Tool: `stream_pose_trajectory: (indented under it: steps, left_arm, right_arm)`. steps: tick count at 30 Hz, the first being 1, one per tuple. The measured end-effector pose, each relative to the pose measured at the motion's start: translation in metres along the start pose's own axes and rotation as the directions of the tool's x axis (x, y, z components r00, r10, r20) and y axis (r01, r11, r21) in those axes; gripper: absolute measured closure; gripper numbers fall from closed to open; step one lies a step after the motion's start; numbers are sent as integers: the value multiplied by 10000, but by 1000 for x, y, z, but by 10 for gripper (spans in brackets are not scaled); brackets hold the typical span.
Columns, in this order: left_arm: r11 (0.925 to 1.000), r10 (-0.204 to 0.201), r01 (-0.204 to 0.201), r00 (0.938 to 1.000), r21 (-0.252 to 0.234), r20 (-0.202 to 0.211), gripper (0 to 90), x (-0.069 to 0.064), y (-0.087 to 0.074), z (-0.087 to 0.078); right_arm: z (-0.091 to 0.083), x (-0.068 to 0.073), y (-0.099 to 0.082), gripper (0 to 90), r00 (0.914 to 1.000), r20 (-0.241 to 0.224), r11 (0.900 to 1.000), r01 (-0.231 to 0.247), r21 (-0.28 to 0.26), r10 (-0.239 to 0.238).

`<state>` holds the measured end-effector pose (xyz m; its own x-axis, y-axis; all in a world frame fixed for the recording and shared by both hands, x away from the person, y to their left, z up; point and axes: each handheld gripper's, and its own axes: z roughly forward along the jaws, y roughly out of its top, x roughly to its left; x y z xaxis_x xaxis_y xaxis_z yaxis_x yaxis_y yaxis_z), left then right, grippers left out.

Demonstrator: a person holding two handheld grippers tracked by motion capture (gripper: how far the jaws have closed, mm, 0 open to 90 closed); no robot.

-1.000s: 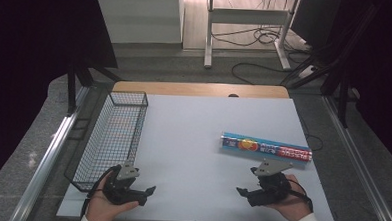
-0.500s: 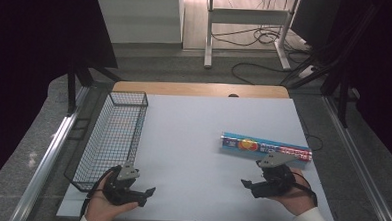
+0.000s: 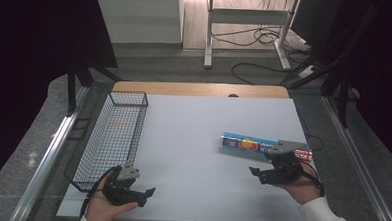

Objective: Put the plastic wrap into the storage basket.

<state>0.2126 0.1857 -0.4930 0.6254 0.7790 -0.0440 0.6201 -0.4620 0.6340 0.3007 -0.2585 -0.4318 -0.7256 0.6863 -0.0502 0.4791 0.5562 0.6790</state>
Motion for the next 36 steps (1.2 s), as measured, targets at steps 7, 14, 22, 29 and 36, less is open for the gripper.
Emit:
stream_pose_trajectory:
  steps: [7,14,22,29,36]
  left_arm:
    - [10000,16,-16,10000,5,7,165,0,1,1]
    - [10000,-1,1,10000,-27,3,165,0,1,0]
    - [10000,-32,32,10000,-34,-37,165,2,0,-1]
    - [10000,-50,49,10000,-28,-61,165,2,0,0]
    - [10000,-49,48,10000,-64,-40,165,1,0,-1]
  right_arm:
    - [-2,-26,12,438,9939,472,9950,-994,11,992]
    - [22,-46,44,598,9908,286,9908,-1331,258,1324]
    - [70,-70,73,852,9893,405,9865,-1431,803,1402]
    - [103,-77,89,895,9946,567,9855,-938,1412,865]
    - [117,-76,101,895,9963,589,9848,-716,1583,629]
